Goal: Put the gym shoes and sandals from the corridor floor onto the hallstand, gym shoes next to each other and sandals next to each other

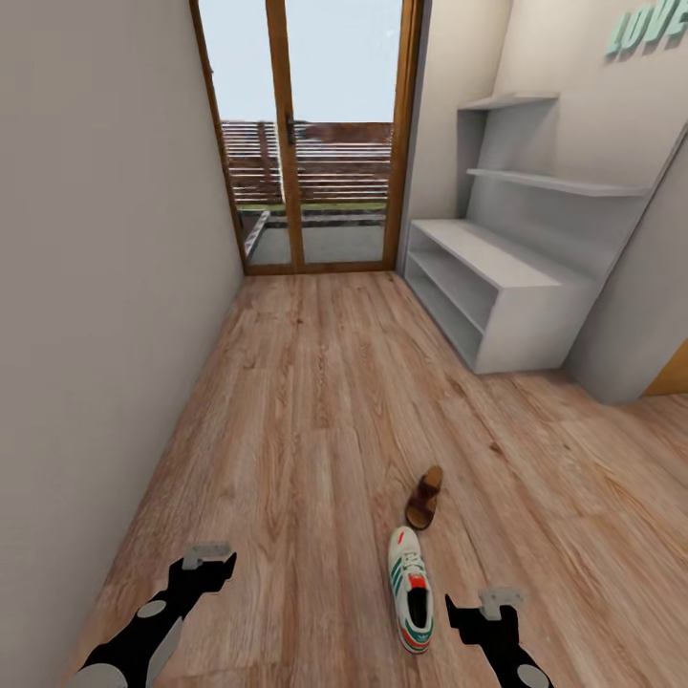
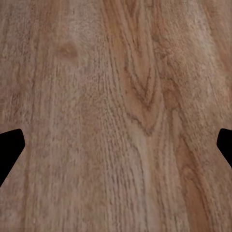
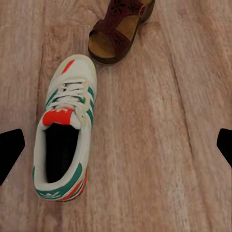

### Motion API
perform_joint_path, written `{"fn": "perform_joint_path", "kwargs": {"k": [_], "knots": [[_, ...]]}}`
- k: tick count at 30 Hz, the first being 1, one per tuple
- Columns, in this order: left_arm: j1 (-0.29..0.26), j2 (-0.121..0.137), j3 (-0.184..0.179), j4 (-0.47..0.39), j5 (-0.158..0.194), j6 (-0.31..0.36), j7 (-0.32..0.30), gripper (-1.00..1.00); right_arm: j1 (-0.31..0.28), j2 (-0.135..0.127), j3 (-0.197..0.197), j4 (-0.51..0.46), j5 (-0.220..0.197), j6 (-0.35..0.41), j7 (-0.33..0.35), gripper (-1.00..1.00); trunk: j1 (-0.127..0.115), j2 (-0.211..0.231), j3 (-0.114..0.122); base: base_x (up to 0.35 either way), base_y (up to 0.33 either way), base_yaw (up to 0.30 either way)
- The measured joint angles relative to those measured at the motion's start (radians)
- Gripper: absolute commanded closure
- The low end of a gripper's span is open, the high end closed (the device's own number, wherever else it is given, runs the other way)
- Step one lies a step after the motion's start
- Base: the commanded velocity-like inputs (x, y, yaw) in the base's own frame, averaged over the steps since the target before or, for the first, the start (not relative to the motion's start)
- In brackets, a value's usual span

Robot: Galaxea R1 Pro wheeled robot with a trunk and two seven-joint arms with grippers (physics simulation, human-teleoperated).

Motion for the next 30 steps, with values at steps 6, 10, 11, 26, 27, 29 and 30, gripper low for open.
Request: {"fn": "perform_joint_path", "kwargs": {"k": [6, 10, 11, 26, 27, 29, 30], "knots": [[0.0, -0.001, -0.001, -0.003, -0.002, 0.0, 0.0, -1.0, 0.0, 0.0, 0.0, 0.0, 0.0, 0.0, -0.001, -1.0, 0.0, 0.0, 0.0, 0.051, 0.054, 0.0], [-0.001, -0.008, -0.006, -0.005, -0.002, -0.001, -0.001, -1.0, 0.0, 0.0, 0.0, 0.0, 0.001, 0.0, -0.001, -1.0, 0.0, 0.0, 0.0, 0.007, 0.007, 0.0], [-0.001, -0.013, -0.012, -0.005, -0.002, -0.001, -0.001, -1.0, 0.0, 0.0, 0.0, 0.0, 0.001, 0.0, -0.001, -1.0, 0.0, 0.0, 0.0, 0.003, 0.003, 0.0], [-0.002, -0.029, -0.061, -0.059, 0.0, 0.007, 0.001, -1.0, 0.0, 0.0, -0.001, -0.003, 0.001, 0.0, -0.007, -1.0, 0.0, 0.0, 0.0, 0.056, 0.101, -0.006], [-0.002, -0.03, -0.061, -0.059, 0.0, 0.008, 0.001, -1.0, 0.0, 0.0, -0.001, -0.003, 0.001, 0.0, -0.007, -1.0, 0.0, 0.0, 0.0, 0.135, 0.274, -0.157], [-0.001, -0.03, -0.061, -0.059, 0.0, 0.009, 0.002, -1.0, 0.0, 0.0, -0.001, -0.003, 0.001, 0.0, -0.008, -1.0, 0.0, 0.0, 0.0, 0.132, 0.276, -0.196], [-0.001, -0.03, -0.061, -0.059, 0.0, 0.009, 0.002, -1.0, 0.0, 0.0, -0.001, -0.003, 0.001, 0.0, -0.009, -1.0, 0.0, 0.0, 0.0, 0.124, 0.268, -0.224]]}}
